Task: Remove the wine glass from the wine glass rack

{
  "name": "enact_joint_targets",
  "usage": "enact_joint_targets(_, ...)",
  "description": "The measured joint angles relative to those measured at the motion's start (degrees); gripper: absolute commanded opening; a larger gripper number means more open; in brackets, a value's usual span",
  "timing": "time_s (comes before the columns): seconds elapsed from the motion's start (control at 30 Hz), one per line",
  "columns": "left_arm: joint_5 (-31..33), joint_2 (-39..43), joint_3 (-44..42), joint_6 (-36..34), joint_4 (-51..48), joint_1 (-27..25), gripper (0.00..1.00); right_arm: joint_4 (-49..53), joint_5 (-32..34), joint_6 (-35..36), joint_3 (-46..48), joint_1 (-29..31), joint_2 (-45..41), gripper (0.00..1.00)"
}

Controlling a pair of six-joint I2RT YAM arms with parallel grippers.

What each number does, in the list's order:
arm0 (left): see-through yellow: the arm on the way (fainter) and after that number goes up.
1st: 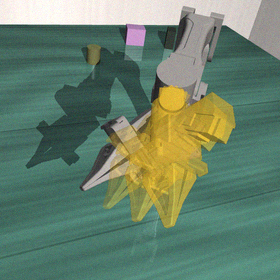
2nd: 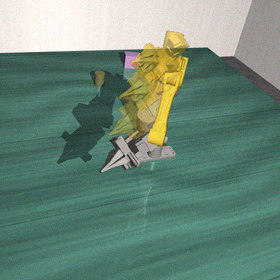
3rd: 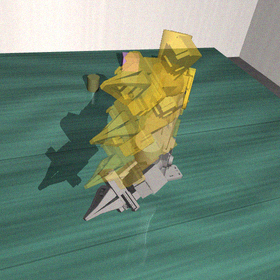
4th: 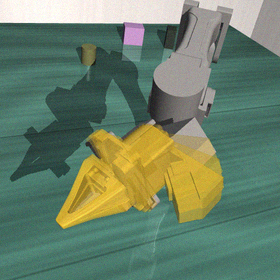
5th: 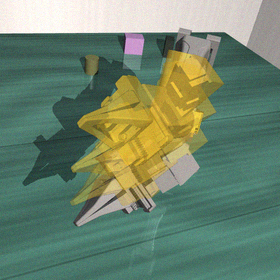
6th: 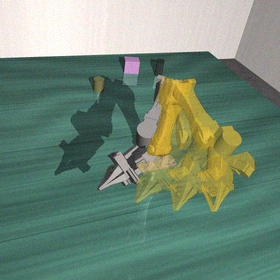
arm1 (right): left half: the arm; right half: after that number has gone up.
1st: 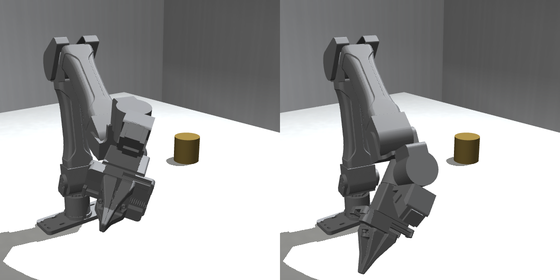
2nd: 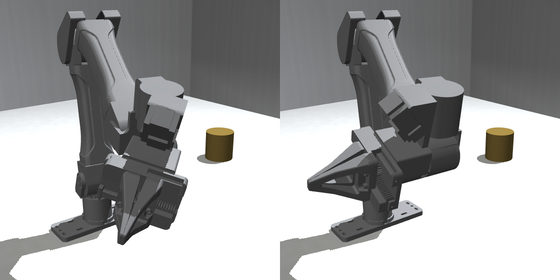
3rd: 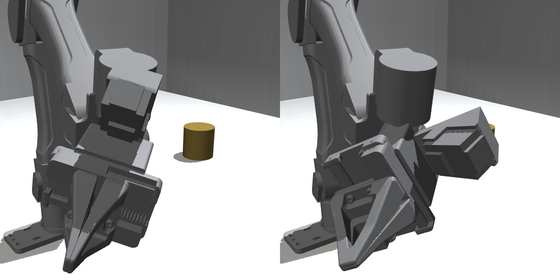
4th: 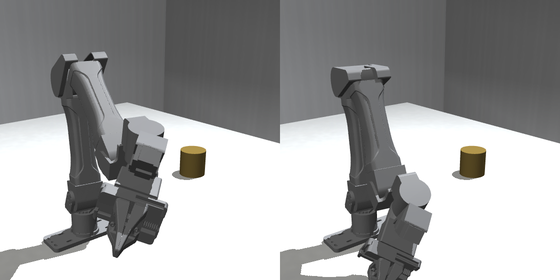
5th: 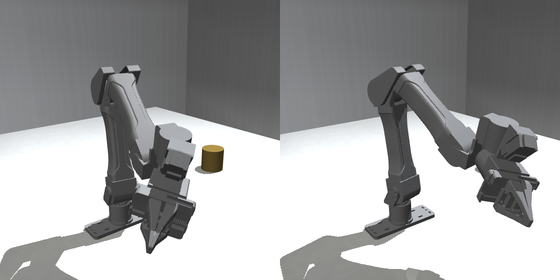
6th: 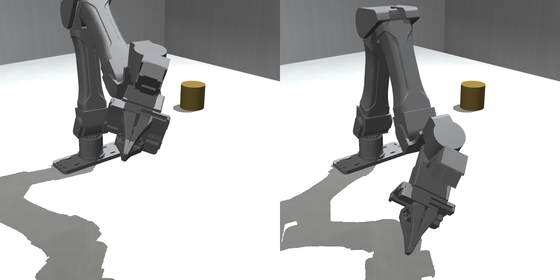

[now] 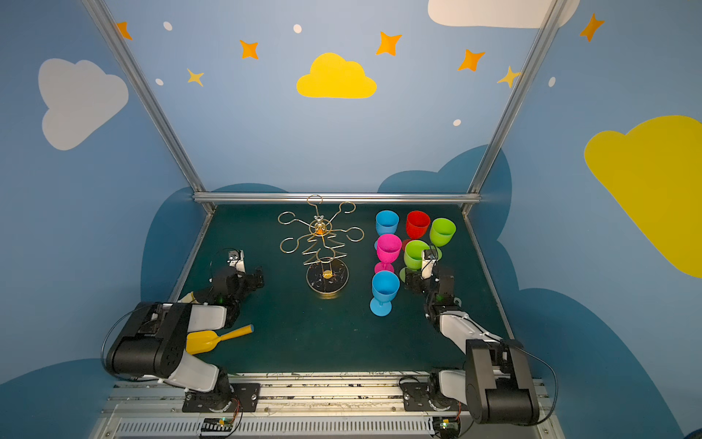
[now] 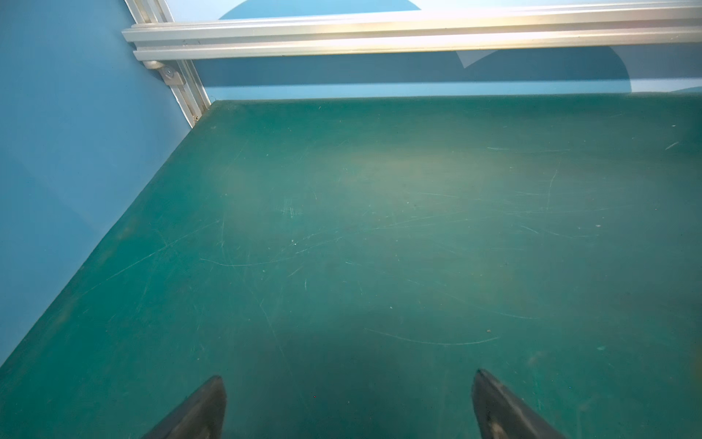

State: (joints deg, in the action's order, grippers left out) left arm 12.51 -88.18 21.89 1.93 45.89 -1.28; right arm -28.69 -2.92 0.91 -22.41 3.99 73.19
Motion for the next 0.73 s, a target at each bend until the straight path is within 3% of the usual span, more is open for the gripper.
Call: enact_joint_targets(0.73,0.0,0.0,0.1,0.0,0.0,0.0,1.00,-8.2,0.4,-0.3,3.4,-0.3,3.0,0.89)
